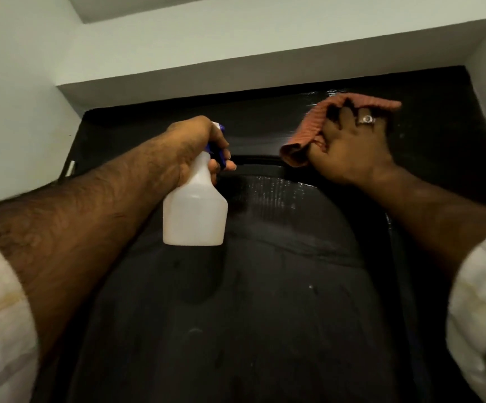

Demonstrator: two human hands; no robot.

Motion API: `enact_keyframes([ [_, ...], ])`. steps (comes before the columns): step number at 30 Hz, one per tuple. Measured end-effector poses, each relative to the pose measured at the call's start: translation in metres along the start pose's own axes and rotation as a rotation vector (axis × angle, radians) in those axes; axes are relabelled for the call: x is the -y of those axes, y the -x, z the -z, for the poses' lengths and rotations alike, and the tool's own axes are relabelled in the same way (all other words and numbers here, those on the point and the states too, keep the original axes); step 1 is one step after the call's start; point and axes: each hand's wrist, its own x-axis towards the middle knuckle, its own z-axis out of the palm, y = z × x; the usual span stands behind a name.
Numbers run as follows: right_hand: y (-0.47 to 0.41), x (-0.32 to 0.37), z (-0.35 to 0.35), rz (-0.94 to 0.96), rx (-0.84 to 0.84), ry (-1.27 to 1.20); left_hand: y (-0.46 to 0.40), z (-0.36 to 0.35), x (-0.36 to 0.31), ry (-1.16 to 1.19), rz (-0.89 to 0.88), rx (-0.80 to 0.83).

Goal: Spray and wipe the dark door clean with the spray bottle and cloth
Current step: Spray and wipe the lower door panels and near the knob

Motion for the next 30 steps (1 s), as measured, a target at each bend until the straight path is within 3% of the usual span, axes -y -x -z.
enact_keyframes([
  [6, 0.003, 0.134, -0.028, 0.252, 0.035, 0.025, -0.006, 0.065, 0.028, 0.007, -0.008, -0.107],
  [11, 0.061, 0.135, -0.039, 0.466, 0.107, 0.059, -0.011, 0.121, 0.059, -0.062, 0.028, -0.136],
  [13, 0.095, 0.112, -0.040, 0.422, 0.099, 0.069, -0.015, 0.136, 0.068, -0.035, 0.056, -0.092],
  [18, 0.203, 0.100, -0.043, 0.039, 0.015, 0.031, -0.011, 0.125, 0.089, 0.000, 0.134, 0.135],
  [22, 0.271, 0.113, -0.054, 0.145, 0.052, -0.012, -0.010, 0.093, 0.108, 0.050, 0.148, 0.279],
  [26, 0.249, 0.095, -0.050, 0.220, -0.002, -0.020, -0.006, 0.068, 0.123, 0.120, 0.180, 0.330],
  [30, 0.167, 0.096, -0.050, 0.084, -0.105, -0.014, 0.008, 0.049, 0.132, 0.155, 0.210, 0.285],
])
